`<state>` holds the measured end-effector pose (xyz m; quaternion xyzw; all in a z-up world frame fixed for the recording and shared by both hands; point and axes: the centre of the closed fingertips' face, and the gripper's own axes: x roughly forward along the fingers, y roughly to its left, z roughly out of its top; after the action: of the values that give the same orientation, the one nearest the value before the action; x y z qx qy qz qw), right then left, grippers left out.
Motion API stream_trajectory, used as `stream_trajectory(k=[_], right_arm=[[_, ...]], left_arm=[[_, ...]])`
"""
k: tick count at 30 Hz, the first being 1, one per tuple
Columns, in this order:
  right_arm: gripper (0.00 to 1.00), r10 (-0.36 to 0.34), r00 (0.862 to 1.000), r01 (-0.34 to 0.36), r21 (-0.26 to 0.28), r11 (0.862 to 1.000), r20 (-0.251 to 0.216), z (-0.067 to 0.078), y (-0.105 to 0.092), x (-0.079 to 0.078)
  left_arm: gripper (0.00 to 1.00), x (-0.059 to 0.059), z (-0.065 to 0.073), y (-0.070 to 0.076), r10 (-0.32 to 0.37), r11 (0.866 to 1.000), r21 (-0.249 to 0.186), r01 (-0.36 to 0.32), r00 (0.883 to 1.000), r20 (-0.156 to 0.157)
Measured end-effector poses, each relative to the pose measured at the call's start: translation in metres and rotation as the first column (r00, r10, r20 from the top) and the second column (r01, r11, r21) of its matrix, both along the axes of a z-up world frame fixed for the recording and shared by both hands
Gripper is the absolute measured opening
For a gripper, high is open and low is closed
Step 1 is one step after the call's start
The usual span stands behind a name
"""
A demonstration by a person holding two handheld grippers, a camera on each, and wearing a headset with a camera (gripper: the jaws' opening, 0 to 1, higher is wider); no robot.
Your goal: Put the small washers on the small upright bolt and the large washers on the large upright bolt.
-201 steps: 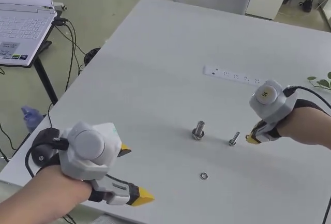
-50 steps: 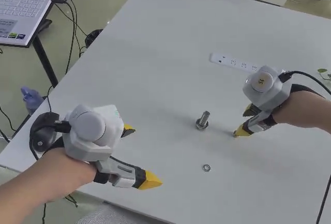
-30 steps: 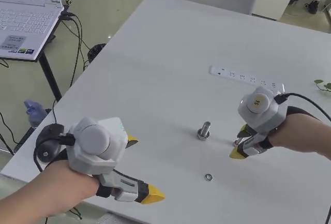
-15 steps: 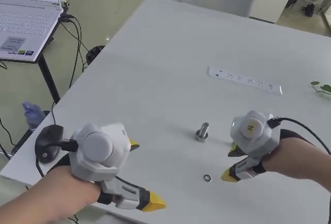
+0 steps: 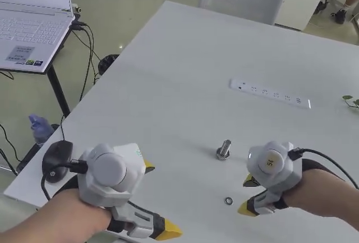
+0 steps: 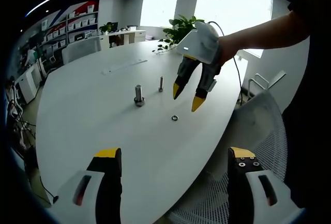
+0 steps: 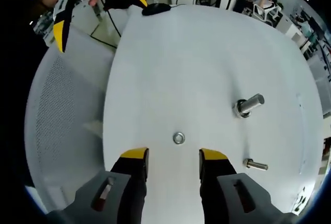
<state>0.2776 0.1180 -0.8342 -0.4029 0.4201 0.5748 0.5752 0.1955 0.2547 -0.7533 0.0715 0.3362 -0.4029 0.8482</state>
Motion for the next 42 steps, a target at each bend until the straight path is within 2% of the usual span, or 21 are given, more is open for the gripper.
stream_trajectory(k=[3,9,17,22,28,33,35,38,42], right_arm=[[0.40,0.014,1.000,-0.013,0.015,1.000,-0.004,-0.008,0.004,0.001],[0.37,0.023,1.000,-0.023,-0.017,1.000,-0.007,-0.028,0.005,0.004],[0.34,0.063,0.998,-0.062,-0.028,0.998,0.016,-0.039,0.012,0.006],[0.31,0.075,0.997,-0.074,-0.063,0.995,0.013,-0.046,0.010,0.007],[0.28,0.085,0.996,-0.084,-0.071,0.994,0.024,-0.045,0.010,0.008],[0.26,0.095,0.995,-0.093,-0.068,0.993,0.029,-0.045,0.010,0.007],[0.25,0.096,0.995,-0.094,-0.063,0.994,0.028,-0.045,0.010,0.006],[0.23,0.093,0.995,-0.091,-0.055,0.994,0.030,-0.045,0.011,0.006],[0.19,0.099,0.995,-0.096,-0.072,0.993,0.033,-0.046,0.013,0.006]], left_arm=[[0.84,0.000,-0.002,0.000,-0.001,1.000,0.003,0.001,1.000,-0.003],[0.83,-0.003,-0.003,0.004,0.007,1.000,0.007,-0.007,1.000,-0.007],[0.82,-0.011,-0.010,0.013,0.013,1.000,0.026,-0.013,0.999,-0.033],[0.81,-0.011,-0.010,0.018,0.020,0.999,0.029,-0.019,0.999,-0.034],[0.80,-0.007,-0.008,0.016,0.027,0.999,0.024,-0.026,0.999,-0.028],[0.78,-0.008,-0.009,0.014,0.022,0.999,0.025,-0.021,0.999,-0.032],[0.75,-0.008,-0.007,0.014,0.021,1.000,0.017,-0.021,1.000,-0.021],[0.76,-0.008,-0.006,0.013,0.025,1.000,0.010,-0.025,0.999,-0.021],[0.75,-0.008,-0.003,0.014,0.029,1.000,-0.004,-0.029,0.999,-0.014]])
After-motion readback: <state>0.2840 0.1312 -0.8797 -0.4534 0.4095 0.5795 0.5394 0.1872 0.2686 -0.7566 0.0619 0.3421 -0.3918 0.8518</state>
